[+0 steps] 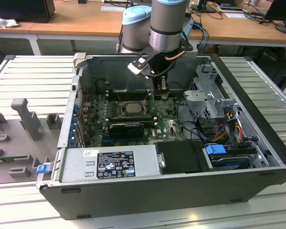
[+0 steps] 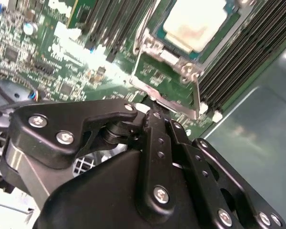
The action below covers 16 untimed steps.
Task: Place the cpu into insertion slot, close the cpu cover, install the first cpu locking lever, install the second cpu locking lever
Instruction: 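Close the cpu cover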
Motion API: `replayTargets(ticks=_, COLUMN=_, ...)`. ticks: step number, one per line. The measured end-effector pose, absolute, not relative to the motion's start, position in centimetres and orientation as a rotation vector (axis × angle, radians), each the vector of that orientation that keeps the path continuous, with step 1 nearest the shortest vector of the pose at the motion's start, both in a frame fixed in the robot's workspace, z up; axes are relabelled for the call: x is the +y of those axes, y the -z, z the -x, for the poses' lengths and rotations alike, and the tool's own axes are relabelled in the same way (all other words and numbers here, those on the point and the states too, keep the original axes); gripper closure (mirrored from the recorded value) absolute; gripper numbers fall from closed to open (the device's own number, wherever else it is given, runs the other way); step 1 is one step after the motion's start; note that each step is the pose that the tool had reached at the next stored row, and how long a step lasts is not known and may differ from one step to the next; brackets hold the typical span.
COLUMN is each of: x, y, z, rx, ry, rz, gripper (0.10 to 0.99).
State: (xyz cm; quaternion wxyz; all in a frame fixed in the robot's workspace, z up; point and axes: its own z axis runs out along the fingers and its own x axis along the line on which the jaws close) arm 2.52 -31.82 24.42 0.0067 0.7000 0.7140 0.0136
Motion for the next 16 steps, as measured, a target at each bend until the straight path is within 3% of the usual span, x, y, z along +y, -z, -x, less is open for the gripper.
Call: replayTargets(ticks=16, x=-31.8, y=-22.9, z=1.6, rx=2.261, ry=-0.043, rz=-2.162, gripper=0.98)
